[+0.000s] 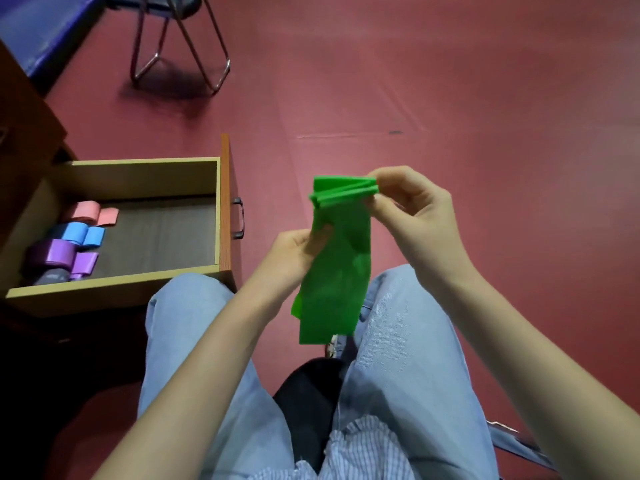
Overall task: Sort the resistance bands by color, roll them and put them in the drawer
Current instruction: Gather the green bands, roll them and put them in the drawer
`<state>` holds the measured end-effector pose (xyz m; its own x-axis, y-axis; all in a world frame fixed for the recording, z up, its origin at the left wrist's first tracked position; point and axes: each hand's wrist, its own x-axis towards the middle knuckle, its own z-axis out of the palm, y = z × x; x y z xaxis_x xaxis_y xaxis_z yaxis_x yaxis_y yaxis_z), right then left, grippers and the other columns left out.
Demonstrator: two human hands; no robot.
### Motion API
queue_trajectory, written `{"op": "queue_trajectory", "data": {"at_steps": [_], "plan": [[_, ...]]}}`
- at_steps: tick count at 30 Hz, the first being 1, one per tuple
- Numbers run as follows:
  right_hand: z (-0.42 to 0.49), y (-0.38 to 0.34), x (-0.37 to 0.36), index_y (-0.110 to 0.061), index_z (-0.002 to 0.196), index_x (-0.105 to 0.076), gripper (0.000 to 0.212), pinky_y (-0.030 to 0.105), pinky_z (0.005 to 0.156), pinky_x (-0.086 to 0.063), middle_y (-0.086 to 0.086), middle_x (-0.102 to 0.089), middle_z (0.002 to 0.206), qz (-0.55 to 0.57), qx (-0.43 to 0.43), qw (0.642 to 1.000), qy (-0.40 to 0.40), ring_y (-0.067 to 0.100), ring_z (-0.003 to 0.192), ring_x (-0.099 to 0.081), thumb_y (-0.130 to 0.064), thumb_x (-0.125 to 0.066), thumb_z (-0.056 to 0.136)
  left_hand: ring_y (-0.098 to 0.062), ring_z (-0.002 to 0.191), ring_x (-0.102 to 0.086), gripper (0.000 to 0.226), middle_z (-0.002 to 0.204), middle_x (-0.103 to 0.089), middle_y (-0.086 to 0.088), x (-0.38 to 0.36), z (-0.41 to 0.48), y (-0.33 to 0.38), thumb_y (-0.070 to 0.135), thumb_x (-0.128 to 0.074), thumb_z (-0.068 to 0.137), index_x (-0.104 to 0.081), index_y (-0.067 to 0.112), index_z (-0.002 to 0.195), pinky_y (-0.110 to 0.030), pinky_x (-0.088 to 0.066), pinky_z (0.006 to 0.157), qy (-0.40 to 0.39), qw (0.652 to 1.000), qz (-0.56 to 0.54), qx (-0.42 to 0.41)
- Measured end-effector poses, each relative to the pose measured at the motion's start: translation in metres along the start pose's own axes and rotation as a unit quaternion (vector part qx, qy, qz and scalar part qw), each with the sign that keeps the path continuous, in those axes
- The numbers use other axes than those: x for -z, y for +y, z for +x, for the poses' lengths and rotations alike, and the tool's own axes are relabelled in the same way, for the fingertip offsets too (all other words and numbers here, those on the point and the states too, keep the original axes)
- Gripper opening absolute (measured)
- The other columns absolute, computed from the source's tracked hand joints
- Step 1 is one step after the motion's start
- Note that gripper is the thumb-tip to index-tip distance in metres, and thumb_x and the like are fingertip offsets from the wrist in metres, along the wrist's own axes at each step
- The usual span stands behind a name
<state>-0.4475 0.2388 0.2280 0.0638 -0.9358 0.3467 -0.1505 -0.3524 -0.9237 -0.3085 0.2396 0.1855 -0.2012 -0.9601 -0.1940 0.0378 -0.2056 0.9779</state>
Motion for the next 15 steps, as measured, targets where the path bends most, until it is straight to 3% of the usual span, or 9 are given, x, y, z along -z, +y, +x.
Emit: {"op": "queue_trajectory", "data": {"at_steps": [4,7,9,12,15], "plan": [[-0.012,0.010,0.003,-0.031,0.078,-0.060,0.021,0.015,0.084,-0.047,-0.007,-0.049,0.093,-0.066,0.023,0.995,-0.074,0.002,0.092,-0.053,-0.010,-0.060,0.075,-0.001,0.053,-0.058,0.030,0.043,-0.061,0.013,0.000,0.002,-0.001,0.008,-0.042,0.094,-0.056,0.017,0.068,-0.010,-0.045,0.048,0.040,0.999,-0.001,-0.010],[-0.018,0.016,0.004,-0.031,0.078,-0.060,0.019,0.020,0.092,-0.046,-0.009,-0.046,0.098,-0.081,0.000,0.994,-0.080,0.006,0.100,-0.051,-0.013,-0.059,0.074,-0.016,0.076,-0.059,0.021,0.069,-0.066,0.004,-0.001,0.005,-0.004,0.013,-0.047,0.092,-0.062,0.016,0.078,-0.026,-0.044,0.074,0.043,0.999,-0.023,0.002],[-0.020,0.018,0.004,-0.031,0.078,-0.060,0.018,0.019,0.090,-0.047,-0.009,-0.047,0.099,-0.077,-0.016,0.994,-0.074,0.008,0.100,-0.052,-0.013,-0.058,0.075,-0.017,0.076,-0.058,0.019,0.071,-0.067,0.004,-0.004,0.006,-0.003,0.020,-0.049,0.091,-0.064,0.018,0.080,-0.030,-0.043,0.075,0.056,0.998,-0.034,0.006],[-0.019,0.016,0.004,-0.031,0.079,-0.058,0.018,0.016,0.082,-0.049,-0.009,-0.051,0.095,-0.055,-0.028,0.997,-0.039,0.001,0.091,-0.054,-0.013,-0.057,0.077,-0.008,0.068,-0.055,0.025,0.067,-0.065,0.008,-0.009,0.005,-0.003,0.024,-0.045,0.094,-0.061,0.022,0.075,-0.023,-0.044,0.063,0.066,0.997,-0.026,-0.025],[-0.011,0.010,0.004,-0.031,0.081,-0.057,0.019,0.020,0.073,-0.049,-0.007,-0.056,0.086,-0.031,-0.035,0.999,0.011,0.001,0.078,-0.055,-0.012,-0.059,0.080,0.001,0.064,-0.061,0.027,0.071,-0.066,0.012,-0.013,0.001,-0.007,0.031,-0.038,0.094,-0.059,0.026,0.078,-0.015,-0.050,0.061,0.037,0.998,-0.021,-0.053]]}}
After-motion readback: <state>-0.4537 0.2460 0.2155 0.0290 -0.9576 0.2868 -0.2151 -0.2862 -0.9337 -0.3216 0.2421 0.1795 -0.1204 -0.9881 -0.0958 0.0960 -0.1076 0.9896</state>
